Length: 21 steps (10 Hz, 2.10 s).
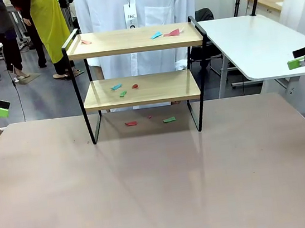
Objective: Clean the shelf.
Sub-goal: Pick up the Duster handed by the human.
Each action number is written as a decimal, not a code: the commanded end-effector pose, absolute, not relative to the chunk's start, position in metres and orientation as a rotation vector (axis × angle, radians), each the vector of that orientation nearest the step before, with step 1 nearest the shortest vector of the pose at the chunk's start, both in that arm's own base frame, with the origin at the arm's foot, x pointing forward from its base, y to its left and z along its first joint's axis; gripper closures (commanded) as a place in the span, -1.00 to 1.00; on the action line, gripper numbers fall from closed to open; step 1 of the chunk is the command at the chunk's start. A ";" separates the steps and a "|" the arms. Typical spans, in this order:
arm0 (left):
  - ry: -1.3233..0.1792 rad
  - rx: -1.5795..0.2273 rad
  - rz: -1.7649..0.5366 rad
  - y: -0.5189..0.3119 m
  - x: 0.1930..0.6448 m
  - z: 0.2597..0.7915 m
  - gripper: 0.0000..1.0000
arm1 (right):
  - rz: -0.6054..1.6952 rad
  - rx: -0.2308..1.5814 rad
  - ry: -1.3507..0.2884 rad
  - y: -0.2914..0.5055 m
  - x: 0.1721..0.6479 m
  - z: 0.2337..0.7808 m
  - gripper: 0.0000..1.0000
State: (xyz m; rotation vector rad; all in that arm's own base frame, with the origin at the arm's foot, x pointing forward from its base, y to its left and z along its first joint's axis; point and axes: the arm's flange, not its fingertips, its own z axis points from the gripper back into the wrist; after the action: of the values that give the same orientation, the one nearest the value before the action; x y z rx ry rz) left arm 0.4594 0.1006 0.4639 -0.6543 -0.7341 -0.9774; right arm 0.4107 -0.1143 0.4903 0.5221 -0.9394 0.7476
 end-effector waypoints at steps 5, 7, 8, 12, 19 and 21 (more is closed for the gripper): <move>-0.810 -0.721 -0.944 0.115 0.489 0.457 -1.00 | 0.757 0.533 -0.948 -0.131 0.430 0.484 -1.00; -0.892 -0.769 -0.929 0.136 0.510 0.435 -1.00 | 0.810 0.540 -1.009 -0.159 0.453 0.463 -1.00; -0.933 -0.819 -0.944 0.145 0.516 0.427 -1.00 | 0.836 0.552 -1.048 -0.169 0.461 0.455 -1.00; -1.010 -0.871 -0.977 0.166 0.541 0.411 -1.00 | 0.813 0.565 -1.156 -0.209 0.495 0.434 -1.00; -1.169 -0.831 -1.043 0.178 0.539 0.416 -1.00 | 0.761 0.623 -1.274 -0.230 0.497 0.442 -1.00; -1.187 -0.824 -1.047 0.181 0.535 0.420 -1.00 | 0.761 0.622 -1.299 -0.232 0.495 0.447 -1.00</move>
State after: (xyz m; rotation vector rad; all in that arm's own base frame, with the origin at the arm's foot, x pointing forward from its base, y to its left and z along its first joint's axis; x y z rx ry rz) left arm 0.5418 0.1828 0.4202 -0.8201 -1.1322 -1.0399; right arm 0.4942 -0.2324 0.4421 0.6306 -1.2419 0.7420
